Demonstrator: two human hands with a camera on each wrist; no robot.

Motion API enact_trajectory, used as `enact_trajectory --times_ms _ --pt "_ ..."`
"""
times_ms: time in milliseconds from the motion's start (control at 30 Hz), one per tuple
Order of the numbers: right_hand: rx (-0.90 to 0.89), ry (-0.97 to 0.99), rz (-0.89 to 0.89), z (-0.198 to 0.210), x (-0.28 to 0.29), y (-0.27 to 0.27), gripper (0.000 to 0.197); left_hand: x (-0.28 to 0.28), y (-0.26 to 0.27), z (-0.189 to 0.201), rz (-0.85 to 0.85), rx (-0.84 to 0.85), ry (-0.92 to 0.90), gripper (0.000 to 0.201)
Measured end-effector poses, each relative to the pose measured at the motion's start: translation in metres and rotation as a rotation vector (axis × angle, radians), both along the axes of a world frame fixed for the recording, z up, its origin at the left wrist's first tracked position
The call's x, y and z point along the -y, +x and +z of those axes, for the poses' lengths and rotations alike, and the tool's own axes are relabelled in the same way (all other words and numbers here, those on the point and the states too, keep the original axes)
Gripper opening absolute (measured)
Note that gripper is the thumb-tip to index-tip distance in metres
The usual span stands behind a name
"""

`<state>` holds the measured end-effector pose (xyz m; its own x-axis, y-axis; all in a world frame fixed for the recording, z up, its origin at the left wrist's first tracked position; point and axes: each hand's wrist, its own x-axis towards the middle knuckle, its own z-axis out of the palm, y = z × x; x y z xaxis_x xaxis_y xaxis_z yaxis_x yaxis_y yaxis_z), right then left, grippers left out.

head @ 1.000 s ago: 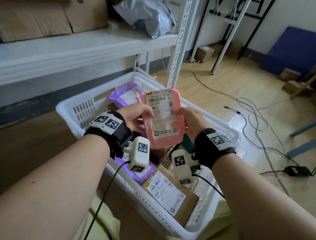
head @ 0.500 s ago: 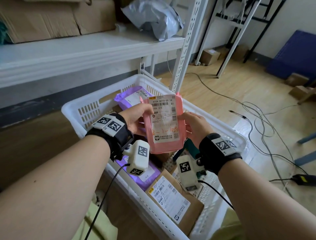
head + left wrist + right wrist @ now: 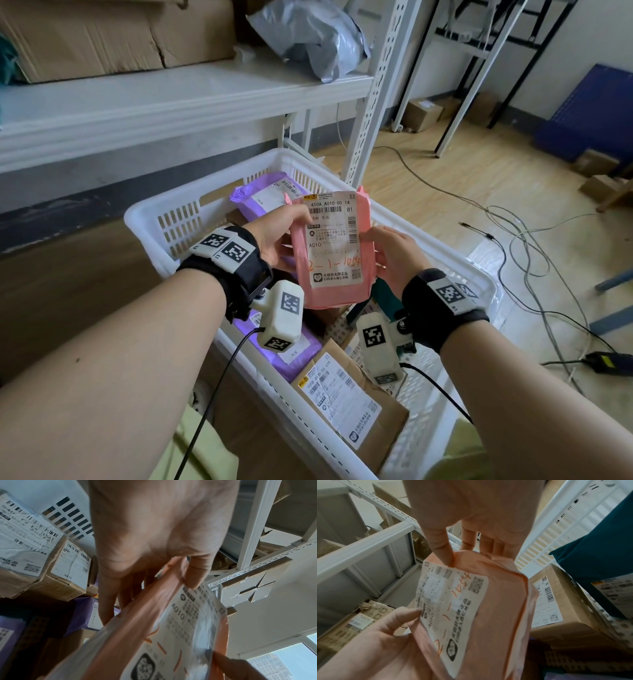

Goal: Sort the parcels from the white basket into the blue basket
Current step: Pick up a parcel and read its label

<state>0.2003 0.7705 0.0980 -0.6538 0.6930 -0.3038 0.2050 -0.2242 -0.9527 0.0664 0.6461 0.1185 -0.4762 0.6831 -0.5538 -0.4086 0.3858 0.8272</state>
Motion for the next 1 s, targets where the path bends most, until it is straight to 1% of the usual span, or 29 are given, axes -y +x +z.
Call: enact_trajectory --times_ms 100,167,200,267,300,367,433,533,667,733,800,867,900,933,1000 --pt "-0.002 0.003 0.002 -0.001 -0.001 0.001 0.003 0.0 0.0 -0.001 -0.005 0.011 0.002 0.013" --pt "-0.003 0.021 0.012 -0.002 -0.002 0.001 0.004 -0.001 -0.002 -0.003 -0.003 0.027 0.009 0.013" --pt "-0.004 0.031 0.037 -0.003 -0.001 0.0 0.01 -0.001 -0.003 -0.004 -0.002 0.04 0.014 0.014" --pt "0.021 0.044 0.12 -0.008 0.001 -0.002 0.033 -0.002 -0.006 -0.009 0.001 0.068 0.023 0.019" --pt "0.053 0.046 0.162 -0.01 0.004 -0.002 0.041 -0.003 -0.008 -0.014 0.0 0.076 0.022 0.022" --pt "0.117 0.047 0.23 -0.017 0.003 -0.002 0.047 -0.005 -0.008 -0.022 -0.004 0.077 -0.022 0.022" --pt "0.192 0.075 0.282 -0.024 -0.001 0.0 0.048 -0.005 -0.01 -0.029 0.004 0.013 -0.114 0.013" --pt "0.343 0.104 0.359 -0.036 -0.007 0.0 0.044 -0.006 -0.021 -0.043 -0.007 -0.152 -0.214 0.018" --pt "0.508 0.035 0.458 -0.067 -0.002 -0.015 0.044 -0.007 -0.03 -0.062 -0.179 -0.374 -0.327 0.011" --pt "0.556 0.005 0.514 -0.086 0.003 -0.028 0.04 -0.012 -0.034 -0.073 -0.259 -0.469 -0.332 0.013" --pt "0.577 -0.012 0.542 -0.098 0.009 -0.04 0.031 -0.017 -0.037 -0.082 -0.31 -0.522 -0.341 0.017" --pt "0.593 0.018 0.565 -0.11 0.012 -0.052 0.029 -0.022 -0.041 -0.092 -0.325 -0.539 -0.365 0.016" --pt "0.616 0.037 0.59 -0.117 0.012 -0.056 0.031 -0.024 -0.044 -0.099 -0.344 -0.551 -0.395 0.011" --pt "0.654 0.054 0.619 -0.124 0.014 -0.06 0.036 -0.027 -0.045 -0.106 -0.384 -0.58 -0.429 0.013" --pt "0.741 0.117 0.698 -0.143 0.015 -0.063 0.048 -0.032 -0.042 -0.119 -0.489 -0.61 -0.55 0.029"
